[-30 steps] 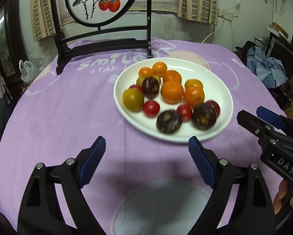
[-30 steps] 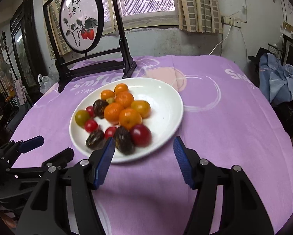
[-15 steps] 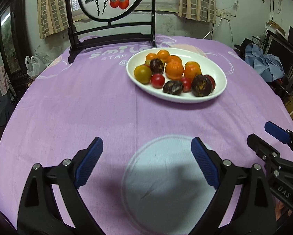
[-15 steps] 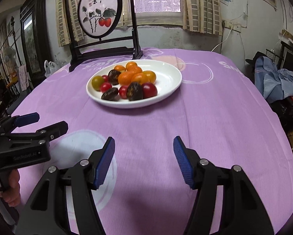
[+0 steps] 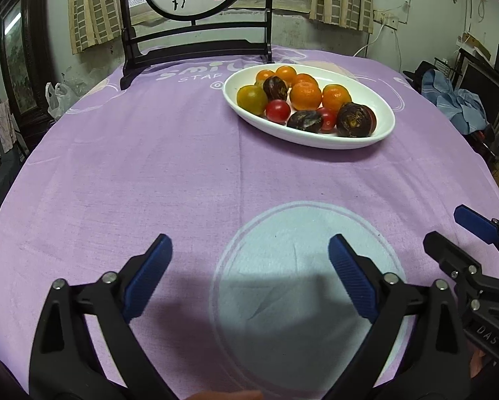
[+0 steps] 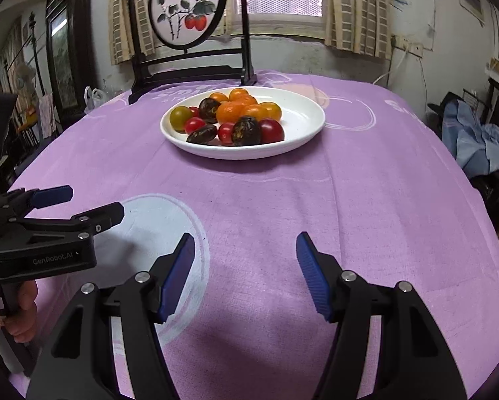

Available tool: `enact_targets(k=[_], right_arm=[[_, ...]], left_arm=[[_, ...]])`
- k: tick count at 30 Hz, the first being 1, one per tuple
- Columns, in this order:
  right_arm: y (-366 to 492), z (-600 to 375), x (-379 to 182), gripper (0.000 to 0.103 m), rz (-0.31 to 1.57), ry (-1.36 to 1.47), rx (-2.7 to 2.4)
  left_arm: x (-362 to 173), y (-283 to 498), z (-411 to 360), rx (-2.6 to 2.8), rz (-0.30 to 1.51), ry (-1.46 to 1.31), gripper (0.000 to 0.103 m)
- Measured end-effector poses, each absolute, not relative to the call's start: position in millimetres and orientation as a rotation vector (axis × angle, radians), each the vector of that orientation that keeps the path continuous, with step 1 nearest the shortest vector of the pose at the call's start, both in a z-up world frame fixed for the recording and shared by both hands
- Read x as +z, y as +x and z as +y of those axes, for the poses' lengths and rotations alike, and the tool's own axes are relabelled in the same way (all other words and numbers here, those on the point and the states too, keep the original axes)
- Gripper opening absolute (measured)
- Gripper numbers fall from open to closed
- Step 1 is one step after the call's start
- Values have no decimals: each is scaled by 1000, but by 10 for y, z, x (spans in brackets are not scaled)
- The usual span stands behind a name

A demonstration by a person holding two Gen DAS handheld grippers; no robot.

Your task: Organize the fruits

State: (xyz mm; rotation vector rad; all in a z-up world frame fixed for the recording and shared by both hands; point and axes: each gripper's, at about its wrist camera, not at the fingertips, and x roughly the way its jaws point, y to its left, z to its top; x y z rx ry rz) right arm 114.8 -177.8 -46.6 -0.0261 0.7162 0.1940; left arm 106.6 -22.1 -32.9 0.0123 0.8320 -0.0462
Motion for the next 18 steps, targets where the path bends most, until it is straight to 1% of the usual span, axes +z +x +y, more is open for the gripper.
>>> enact_targets(k=[6, 18], right_arm=[[1154, -1783, -474, 63, 722, -26, 191], [1188, -1785, -569, 64, 792, -21, 191]], left_arm=[[-332, 1049, -241, -67, 833, 9, 99], [-387, 1044, -317, -105, 868, 35, 101]])
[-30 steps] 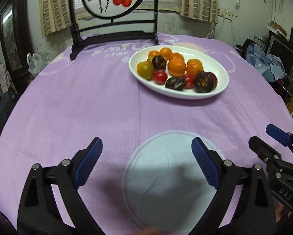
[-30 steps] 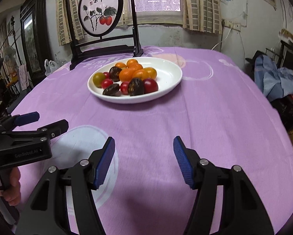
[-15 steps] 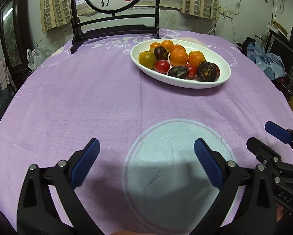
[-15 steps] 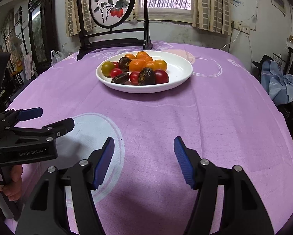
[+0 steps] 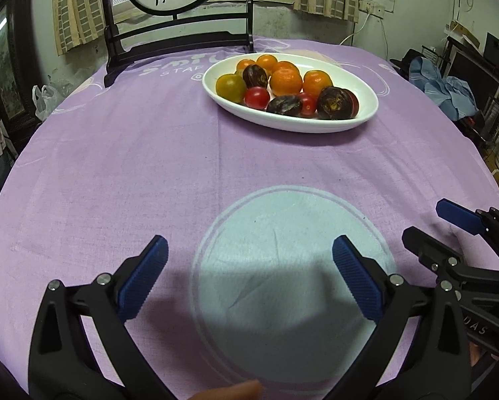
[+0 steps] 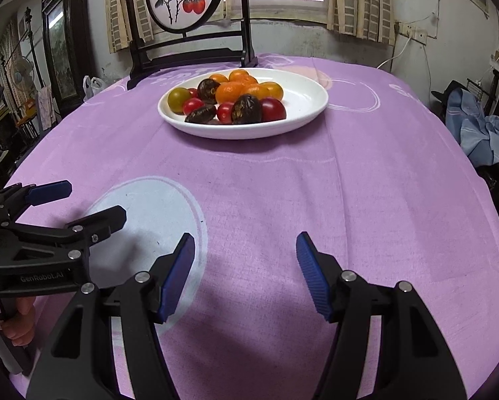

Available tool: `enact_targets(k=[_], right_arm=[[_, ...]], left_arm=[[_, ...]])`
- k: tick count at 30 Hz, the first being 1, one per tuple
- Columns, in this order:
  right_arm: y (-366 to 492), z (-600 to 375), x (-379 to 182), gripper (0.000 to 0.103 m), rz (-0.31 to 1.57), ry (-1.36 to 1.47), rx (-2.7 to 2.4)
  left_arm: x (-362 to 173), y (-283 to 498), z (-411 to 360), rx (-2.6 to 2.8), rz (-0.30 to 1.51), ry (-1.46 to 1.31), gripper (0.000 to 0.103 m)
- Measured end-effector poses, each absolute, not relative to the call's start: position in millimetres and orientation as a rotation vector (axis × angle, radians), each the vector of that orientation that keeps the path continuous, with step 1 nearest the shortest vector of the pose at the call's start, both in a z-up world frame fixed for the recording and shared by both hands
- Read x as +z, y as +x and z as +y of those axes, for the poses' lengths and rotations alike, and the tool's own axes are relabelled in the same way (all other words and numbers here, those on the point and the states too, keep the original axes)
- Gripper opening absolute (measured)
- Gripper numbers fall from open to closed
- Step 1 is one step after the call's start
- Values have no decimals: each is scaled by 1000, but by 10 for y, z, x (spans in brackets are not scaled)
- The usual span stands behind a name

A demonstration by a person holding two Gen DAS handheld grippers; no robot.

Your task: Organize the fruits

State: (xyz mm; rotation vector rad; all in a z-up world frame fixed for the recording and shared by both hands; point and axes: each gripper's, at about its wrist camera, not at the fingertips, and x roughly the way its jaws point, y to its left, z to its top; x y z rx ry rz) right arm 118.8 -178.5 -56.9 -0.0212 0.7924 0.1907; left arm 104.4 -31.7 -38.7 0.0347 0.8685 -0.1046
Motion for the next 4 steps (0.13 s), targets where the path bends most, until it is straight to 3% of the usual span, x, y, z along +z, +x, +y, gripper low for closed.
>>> enact_targets(k=[4], right_arm=[[1192, -1773, -599, 64, 812, -32, 191]], left_arm=[[-388, 1048, -299, -93, 872, 30, 101]])
